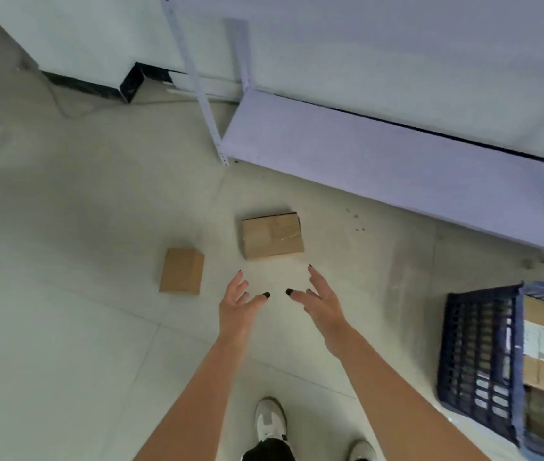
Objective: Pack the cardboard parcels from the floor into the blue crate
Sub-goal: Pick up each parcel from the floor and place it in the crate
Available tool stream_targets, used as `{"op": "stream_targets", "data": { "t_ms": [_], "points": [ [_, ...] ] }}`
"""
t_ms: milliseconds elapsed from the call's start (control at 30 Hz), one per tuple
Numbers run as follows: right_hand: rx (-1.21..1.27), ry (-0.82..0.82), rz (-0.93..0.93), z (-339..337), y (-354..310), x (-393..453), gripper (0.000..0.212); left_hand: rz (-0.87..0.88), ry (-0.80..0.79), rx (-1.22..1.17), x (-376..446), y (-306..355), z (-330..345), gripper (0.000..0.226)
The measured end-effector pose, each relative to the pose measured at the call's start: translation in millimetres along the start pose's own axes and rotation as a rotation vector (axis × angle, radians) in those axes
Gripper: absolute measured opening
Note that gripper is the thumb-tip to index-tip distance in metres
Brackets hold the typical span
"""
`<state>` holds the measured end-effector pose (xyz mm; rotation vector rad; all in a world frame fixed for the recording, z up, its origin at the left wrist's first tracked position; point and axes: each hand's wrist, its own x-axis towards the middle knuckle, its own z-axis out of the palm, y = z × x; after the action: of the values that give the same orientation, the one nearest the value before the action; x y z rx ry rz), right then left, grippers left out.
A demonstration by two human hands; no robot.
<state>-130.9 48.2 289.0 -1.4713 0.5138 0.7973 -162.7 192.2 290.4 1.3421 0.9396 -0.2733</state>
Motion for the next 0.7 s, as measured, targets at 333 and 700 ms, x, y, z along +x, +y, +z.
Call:
{"op": "stream_targets", "data": {
  "t_ms": [333,700],
  "points": [
    [-0.247,-0.175,0.027,129,73,133,0.076,-0.085,0.282,-0.102,116,-93,-133,0.066],
    [-0.510,-0.388,-0.204,237,121,363,0.093,0.021,0.452,-0.267,312,-188,-175,0.110]
  ]
}}
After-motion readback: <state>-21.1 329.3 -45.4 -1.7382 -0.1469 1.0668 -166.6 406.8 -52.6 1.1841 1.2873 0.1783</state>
